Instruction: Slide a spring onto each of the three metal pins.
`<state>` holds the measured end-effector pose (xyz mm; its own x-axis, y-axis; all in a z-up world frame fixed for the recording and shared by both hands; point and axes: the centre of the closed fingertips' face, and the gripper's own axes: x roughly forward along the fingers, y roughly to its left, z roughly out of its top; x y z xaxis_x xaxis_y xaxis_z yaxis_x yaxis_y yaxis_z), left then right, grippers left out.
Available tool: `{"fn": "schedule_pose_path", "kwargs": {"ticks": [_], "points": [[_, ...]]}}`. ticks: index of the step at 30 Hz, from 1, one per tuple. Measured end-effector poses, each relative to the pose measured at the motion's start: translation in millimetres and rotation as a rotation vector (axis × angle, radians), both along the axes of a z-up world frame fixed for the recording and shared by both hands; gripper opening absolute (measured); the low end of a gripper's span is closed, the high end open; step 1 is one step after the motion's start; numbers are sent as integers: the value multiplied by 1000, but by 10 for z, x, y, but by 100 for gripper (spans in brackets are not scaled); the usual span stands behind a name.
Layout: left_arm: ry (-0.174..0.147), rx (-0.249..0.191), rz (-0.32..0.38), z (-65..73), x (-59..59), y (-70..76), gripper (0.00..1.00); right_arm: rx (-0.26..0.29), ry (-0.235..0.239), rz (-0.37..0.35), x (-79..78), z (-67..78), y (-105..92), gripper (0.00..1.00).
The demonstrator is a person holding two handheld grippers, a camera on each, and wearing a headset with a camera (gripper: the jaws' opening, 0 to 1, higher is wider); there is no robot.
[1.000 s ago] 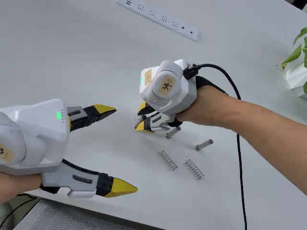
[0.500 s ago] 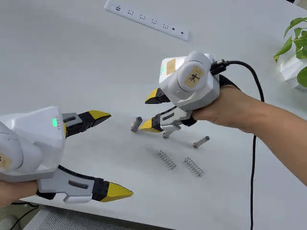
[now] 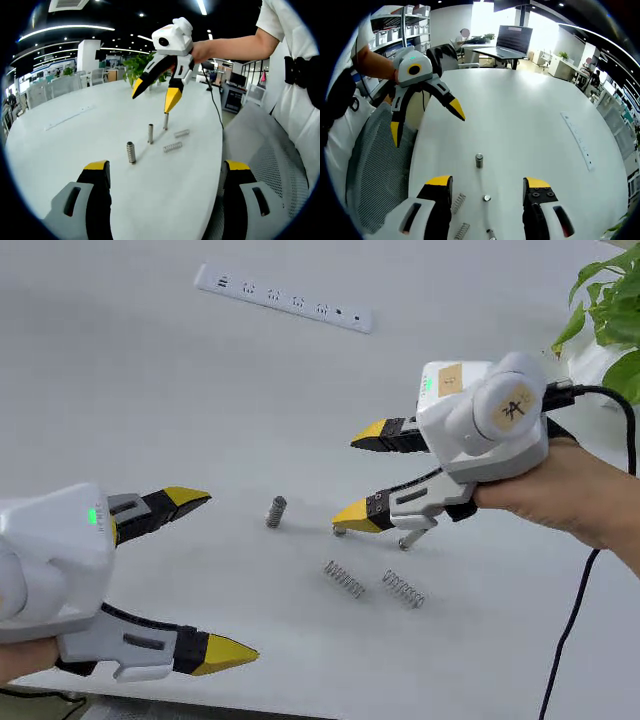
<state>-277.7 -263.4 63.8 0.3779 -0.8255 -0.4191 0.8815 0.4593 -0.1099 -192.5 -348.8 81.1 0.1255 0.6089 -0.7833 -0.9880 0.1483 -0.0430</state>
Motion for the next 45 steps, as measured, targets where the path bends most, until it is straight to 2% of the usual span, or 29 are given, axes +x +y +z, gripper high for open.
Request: {"fn": "schedule_pose_path", "kwargs": {"ticks": [4,9,16,18,21,29,31,33,34,36,38,39,41,44,45], "points": [[1,19,-16,13,-15,-33,92,24,-2,-28,-77,49,-181,62],[-2,70,-49,-5,-35,-71,91,69,4,-68,-207,78,-398,68],[-9,137,-102,-31,-25,-152,85,126,8,-111,-405,67,-637,80],[-13,159,-125,-53,-20,-190,84,149,14,-133,-462,50,-713,83],[-11,179,-150,-81,-8,-263,81,149,17,-150,-543,-11,-848,87],[-24,302,-268,-274,-64,-488,74,194,38,-241,-675,-80,-1169,91],[-22,301,-287,-284,-79,-554,72,197,35,-253,-696,-95,-1227,91],[-31,337,-305,-332,-59,-593,69,201,38,-274,-717,-116,-1295,91],[-40,380,-311,-378,-33,-589,65,202,36,-285,-727,-131,-1338,90],[-38,378,-326,-395,-34,-661,59,201,35,-304,-736,-150,-1396,90],[-45,407,-328,-433,1,-716,57,216,33,-329,-746,-155,-1452,89],[-58,437,-340,-467,21,-738,54,220,35,-342,-756,-162,-1483,89],[-54,445,-349,-493,21,-809,49,220,33,-350,-773,-174,-1524,89],[-71,502,-349,-561,89,-893,40,223,34,-372,-795,-192,-1599,88],[-69,500,-350,-571,94,-935,37,224,33,-376,-801,-196,-1616,88]]}}
